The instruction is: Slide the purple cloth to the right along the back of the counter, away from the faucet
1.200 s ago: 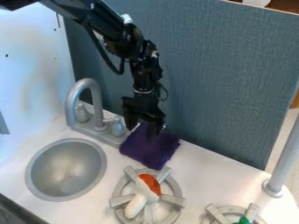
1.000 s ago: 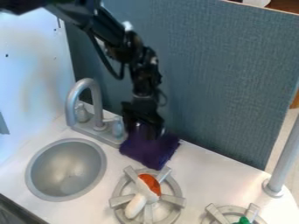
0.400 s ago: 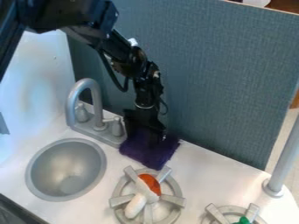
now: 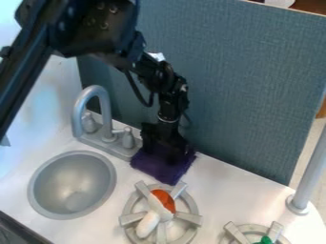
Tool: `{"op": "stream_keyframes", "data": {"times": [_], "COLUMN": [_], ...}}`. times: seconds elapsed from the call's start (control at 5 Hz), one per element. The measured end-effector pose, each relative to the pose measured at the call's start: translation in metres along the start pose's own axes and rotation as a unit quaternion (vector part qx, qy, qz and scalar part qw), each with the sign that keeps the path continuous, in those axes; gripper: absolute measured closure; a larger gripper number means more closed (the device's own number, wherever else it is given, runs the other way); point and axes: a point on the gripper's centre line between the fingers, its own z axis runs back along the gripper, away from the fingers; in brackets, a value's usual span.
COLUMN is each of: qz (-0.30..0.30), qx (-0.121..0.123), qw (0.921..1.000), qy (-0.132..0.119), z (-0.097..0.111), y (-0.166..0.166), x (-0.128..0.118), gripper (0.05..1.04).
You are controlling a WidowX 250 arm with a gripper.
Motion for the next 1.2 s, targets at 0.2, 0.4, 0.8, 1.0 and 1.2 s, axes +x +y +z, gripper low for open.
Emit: {"op": "stream_keyframes", "data": {"times": [0.2,0.4,0.8,1.0,1.2], "qz": [0.008,0.021,-0.006,-0.059,-0.111], "qx": [-0.007,-0.042,-0.149,-0.175,-0.178], "qw": [0.9999,0.9989,0.9877,0.9817,0.9767], "qy": [0.001,-0.002,-0.046,-0.045,-0.044], "z": [-0.001,-0.001,0.008,0.015,0.019], "y": [-0.004,-0.015,-0.058,-0.099,-0.134], "x": [0.005,0.009,0.02,0.015,0.006], "gripper": [0.083,0.083,0.083,0.083,0.083]}}
